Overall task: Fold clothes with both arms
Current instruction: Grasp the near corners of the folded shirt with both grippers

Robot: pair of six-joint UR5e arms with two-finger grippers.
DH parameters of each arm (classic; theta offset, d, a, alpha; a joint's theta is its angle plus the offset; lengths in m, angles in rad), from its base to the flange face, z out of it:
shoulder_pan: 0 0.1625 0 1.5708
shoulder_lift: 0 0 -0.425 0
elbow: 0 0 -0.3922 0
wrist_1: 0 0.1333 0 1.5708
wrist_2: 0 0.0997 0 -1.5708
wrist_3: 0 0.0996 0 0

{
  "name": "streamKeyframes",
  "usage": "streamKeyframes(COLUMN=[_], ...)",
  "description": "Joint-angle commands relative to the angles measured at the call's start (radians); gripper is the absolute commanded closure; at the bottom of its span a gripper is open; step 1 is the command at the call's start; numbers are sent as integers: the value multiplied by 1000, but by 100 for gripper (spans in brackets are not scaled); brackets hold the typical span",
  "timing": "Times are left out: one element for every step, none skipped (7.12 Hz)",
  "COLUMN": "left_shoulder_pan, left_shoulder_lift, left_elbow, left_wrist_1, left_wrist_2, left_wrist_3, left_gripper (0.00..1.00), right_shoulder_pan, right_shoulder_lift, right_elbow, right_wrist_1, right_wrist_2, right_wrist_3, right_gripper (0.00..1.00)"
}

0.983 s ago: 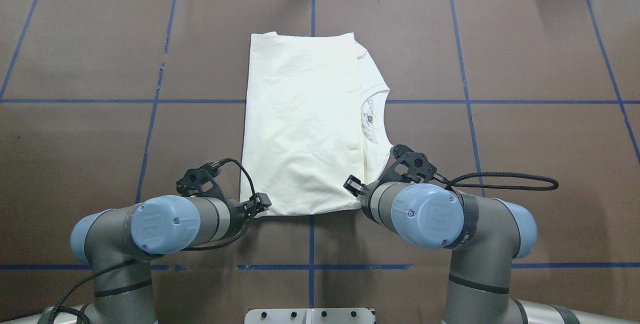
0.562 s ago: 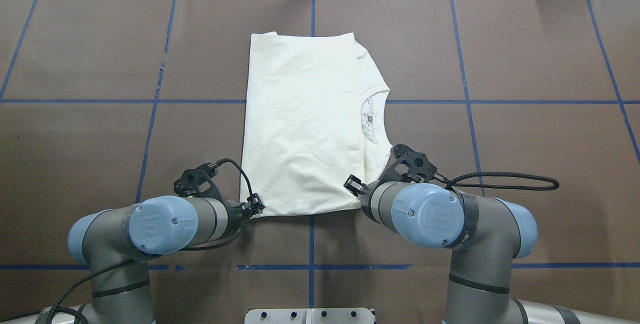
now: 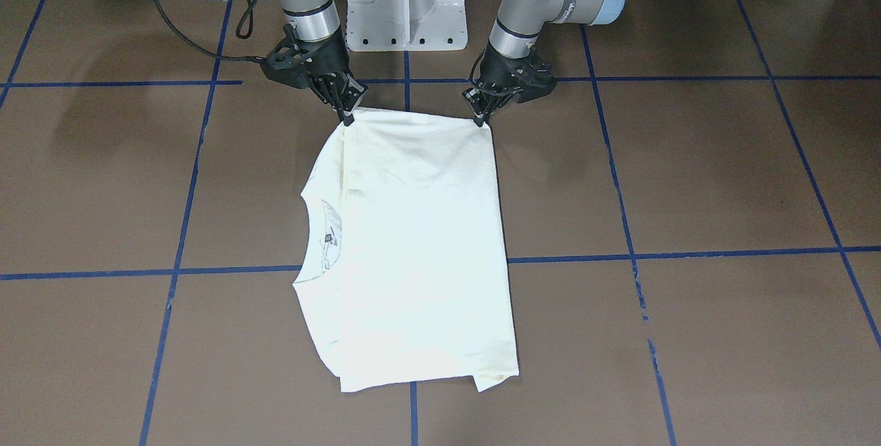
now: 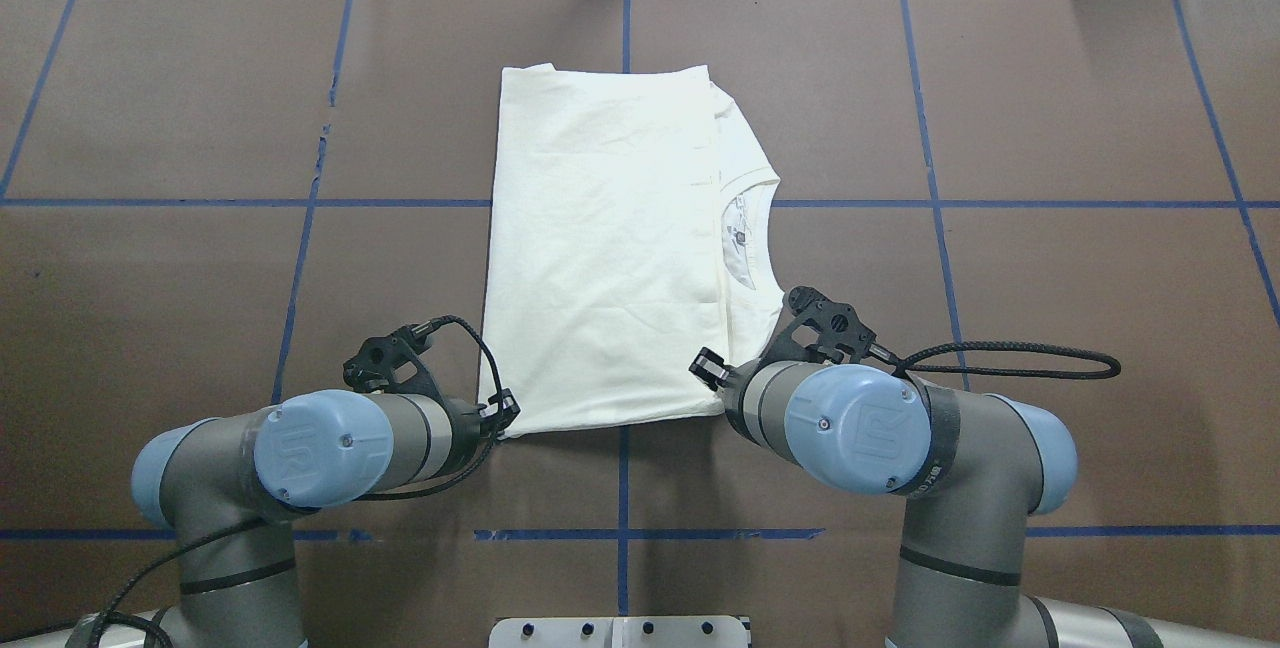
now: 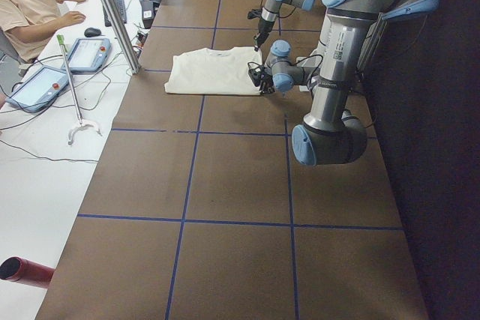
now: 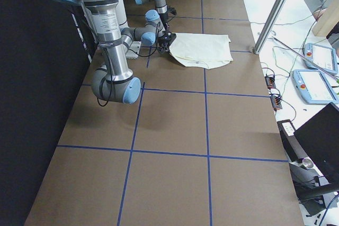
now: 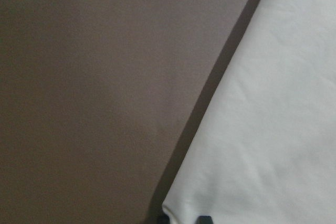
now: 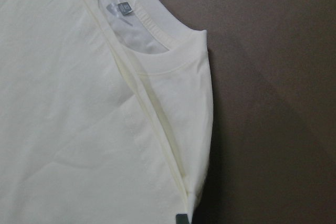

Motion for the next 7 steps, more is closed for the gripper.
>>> streamKeyframes(left_shoulder_pan=[3, 1, 0, 6, 21, 24, 23], left_shoulder_lift=[-3, 3, 6, 24, 28, 23, 12], left_elbow=[-16, -55, -116, -185, -240, -247, -248], left_wrist_1=[44, 54, 57, 60, 66, 64, 63], left_wrist_2=[0, 0, -2, -9, -50, -70, -71], left_wrist_3=[0, 0, 0, 0, -50, -148, -143], left_gripper=[100, 100, 100, 100, 100, 100, 100], right_shoulder_pan=[2, 2, 2, -31, -73, -91, -92], right_shoulder_lift=[-1, -4, -9, -38, -96, -128, -122], right_elbow=[3, 19, 41, 91, 178, 237, 254], right_wrist_1=[0, 0, -2, -2, -2, -2, -2], right_wrist_2=[0, 0, 0, -3, -6, -8, -20], right_wrist_3=[0, 0, 6, 15, 32, 35, 37], right_gripper=[100, 100, 100, 100, 100, 100, 100])
